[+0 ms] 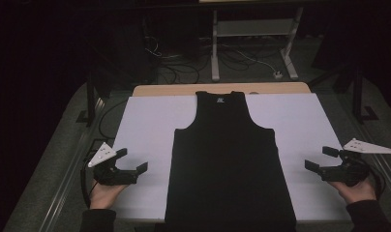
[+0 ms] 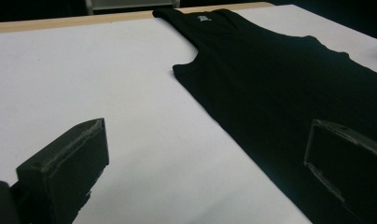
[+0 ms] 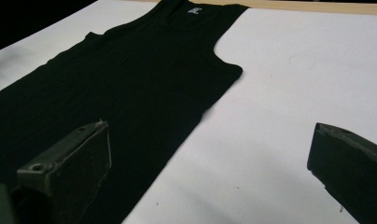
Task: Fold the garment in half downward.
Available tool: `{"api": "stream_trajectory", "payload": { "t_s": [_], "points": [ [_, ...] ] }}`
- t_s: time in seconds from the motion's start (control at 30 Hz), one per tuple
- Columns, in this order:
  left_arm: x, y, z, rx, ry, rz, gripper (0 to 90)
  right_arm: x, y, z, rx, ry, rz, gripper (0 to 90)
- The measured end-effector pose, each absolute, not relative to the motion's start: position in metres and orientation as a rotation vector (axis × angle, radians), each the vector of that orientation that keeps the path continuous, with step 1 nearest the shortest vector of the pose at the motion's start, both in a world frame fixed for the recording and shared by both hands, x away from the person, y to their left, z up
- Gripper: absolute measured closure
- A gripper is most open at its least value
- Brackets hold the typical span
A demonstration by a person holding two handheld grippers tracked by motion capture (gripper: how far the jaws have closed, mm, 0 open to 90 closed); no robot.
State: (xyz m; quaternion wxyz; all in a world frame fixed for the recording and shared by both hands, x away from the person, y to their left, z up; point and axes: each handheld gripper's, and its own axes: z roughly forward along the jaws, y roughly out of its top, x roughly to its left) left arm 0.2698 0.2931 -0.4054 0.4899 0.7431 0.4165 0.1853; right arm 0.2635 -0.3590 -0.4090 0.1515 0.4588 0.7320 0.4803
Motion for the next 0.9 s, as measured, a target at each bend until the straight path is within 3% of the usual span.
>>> {"api": "stream_trajectory", "payload": {
  "t_s": [0.9],
  "points": [
    [0.2709,0.284,-0.3986,1.838,0.947,0.461,0.0,0.2679,-0.3534,-0.403,1.268,2.129,1.376,0.0]
  ]
}}
